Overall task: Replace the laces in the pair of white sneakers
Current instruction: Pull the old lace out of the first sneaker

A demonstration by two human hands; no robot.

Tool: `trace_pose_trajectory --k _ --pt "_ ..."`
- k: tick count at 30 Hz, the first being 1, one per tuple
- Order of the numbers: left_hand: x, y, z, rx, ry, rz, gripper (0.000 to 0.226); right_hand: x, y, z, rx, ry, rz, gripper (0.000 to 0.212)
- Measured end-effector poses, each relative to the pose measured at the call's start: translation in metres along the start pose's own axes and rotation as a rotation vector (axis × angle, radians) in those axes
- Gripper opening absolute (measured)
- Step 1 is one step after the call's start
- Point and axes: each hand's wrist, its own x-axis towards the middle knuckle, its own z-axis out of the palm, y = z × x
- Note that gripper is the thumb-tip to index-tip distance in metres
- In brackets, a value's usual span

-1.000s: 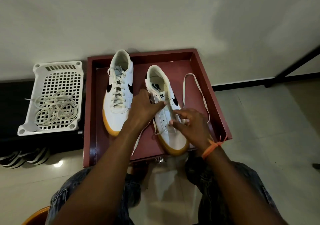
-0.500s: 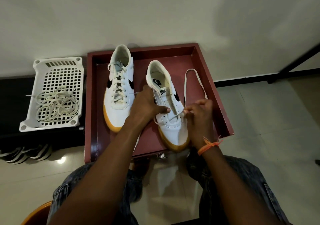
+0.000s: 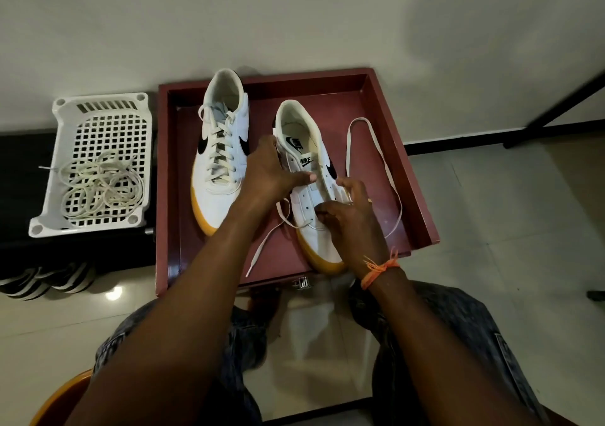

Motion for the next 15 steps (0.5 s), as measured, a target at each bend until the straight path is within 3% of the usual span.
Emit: trace_pose_trajectory --k 4,9,12,15 --pt "0.002 -0.001 0.0 0.012 0.011 0.036 0.073 0.003 0.003 -0.002 -0.088 0.081 -0.006 0.006" --pt "0.002 -0.002 -0.002 -0.001 -0.012 0.04 0.071 0.01 0.032 -0.03 0.069 0.395 0.387 0.011" --pt "0.002 -0.003 -0.001 -0.033 -0.012 0.036 0.071 0.013 0.042 -0.038 0.086 0.311 0.465 0.015" --pt "0.004 -0.006 -0.001 -0.05 -0.012 0.029 0.073 0.008 0.027 -0.03 0.125 0.198 0.286 0.034"
